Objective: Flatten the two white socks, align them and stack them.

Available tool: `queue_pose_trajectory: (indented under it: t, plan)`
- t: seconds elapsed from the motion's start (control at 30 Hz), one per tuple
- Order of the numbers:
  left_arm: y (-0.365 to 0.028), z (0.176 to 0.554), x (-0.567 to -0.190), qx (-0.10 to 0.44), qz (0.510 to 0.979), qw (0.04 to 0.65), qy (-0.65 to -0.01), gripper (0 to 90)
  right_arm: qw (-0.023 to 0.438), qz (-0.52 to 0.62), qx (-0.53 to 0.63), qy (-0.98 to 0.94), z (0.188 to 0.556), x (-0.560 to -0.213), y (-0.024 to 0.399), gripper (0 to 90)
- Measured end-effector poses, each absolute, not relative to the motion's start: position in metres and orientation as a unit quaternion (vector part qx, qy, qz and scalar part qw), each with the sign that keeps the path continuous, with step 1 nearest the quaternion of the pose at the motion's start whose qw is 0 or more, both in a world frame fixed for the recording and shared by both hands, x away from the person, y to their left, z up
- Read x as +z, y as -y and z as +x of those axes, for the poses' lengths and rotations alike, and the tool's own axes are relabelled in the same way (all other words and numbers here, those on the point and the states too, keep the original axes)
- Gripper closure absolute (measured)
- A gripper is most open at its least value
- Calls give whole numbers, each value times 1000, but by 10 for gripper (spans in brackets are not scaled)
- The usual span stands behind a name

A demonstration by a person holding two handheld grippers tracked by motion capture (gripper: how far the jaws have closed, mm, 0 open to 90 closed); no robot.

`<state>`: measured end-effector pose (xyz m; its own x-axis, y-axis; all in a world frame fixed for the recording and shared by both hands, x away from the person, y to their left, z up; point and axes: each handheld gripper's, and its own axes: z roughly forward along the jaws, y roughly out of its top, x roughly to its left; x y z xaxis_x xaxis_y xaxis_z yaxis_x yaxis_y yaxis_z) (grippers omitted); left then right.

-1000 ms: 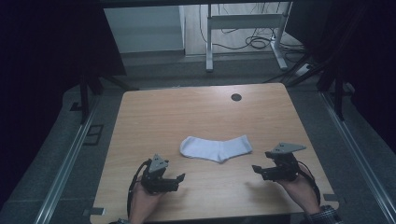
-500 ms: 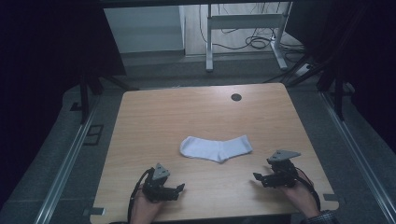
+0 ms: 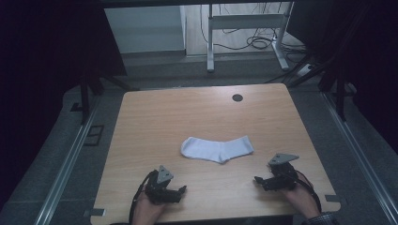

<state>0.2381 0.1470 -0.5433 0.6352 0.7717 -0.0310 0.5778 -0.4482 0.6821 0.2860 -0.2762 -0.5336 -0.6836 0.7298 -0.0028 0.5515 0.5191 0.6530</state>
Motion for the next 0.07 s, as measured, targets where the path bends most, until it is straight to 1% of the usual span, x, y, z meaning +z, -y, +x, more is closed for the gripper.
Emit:
queue_pose_trajectory:
  t: [0.07]
  plan:
    - [-147,238,-543,143,839,338,-402,123,141,372,321,-859,286,-534,276,133]
